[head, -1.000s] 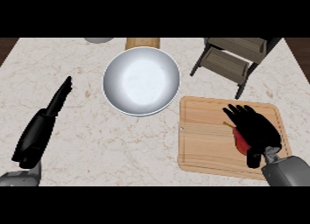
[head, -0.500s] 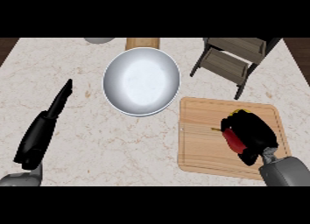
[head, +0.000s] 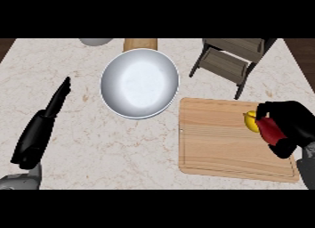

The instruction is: Pick the pear from the cutting board and place it in the tiered basket

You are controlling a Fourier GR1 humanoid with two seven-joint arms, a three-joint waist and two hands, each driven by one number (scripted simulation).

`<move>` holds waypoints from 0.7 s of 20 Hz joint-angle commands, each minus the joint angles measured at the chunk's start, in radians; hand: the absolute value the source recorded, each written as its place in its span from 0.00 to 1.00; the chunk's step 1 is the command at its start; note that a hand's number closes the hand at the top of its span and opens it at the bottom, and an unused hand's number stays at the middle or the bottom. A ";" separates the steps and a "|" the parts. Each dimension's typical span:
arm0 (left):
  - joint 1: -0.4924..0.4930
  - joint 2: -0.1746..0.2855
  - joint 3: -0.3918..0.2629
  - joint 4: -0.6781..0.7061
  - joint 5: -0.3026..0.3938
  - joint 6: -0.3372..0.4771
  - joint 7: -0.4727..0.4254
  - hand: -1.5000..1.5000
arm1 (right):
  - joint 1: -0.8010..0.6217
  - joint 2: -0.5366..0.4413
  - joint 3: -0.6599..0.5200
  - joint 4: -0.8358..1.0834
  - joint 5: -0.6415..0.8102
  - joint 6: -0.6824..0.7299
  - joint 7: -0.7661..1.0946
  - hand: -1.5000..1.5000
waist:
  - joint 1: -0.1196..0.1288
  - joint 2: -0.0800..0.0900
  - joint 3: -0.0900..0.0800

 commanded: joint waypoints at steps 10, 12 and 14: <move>-0.007 -0.015 -0.009 0.000 -0.013 0.008 0.003 0.50 | -0.197 -0.449 -0.729 0.153 -0.349 0.316 0.142 1.00 | 0.000 -0.001 -0.001; 0.023 -0.005 -0.001 -0.017 -0.017 0.012 -0.009 0.50 | -0.278 -0.458 -0.822 0.209 -0.441 0.351 0.157 1.00 | 0.007 -0.003 -0.001; 0.000 -0.003 -0.006 0.017 -0.016 -0.002 -0.009 0.50 | -0.331 -0.489 -0.868 0.222 -0.503 0.401 0.169 1.00 | 0.008 -0.001 -0.001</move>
